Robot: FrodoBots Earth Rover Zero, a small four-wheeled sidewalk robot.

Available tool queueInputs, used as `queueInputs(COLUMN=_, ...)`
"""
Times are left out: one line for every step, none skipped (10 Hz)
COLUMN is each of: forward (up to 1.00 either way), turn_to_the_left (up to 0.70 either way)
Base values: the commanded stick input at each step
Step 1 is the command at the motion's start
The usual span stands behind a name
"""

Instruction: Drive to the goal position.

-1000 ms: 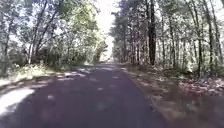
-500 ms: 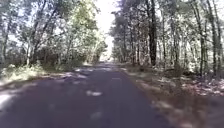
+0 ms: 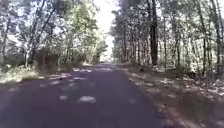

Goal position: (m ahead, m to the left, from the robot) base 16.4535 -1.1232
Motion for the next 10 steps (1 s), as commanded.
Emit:
queueInputs(forward=0.45, turn_to_the_left=0.00)
queueInputs(forward=0.45, turn_to_the_left=0.00)
queueInputs(forward=0.45, turn_to_the_left=0.00)
queueInputs(forward=0.45, turn_to_the_left=0.00)
queueInputs(forward=0.45, turn_to_the_left=0.00)
queueInputs(forward=0.45, turn_to_the_left=0.00)
queueInputs(forward=0.45, turn_to_the_left=0.00)
queueInputs(forward=0.45, turn_to_the_left=0.00)
queueInputs(forward=0.45, turn_to_the_left=0.00)
queueInputs(forward=0.45, turn_to_the_left=0.00)
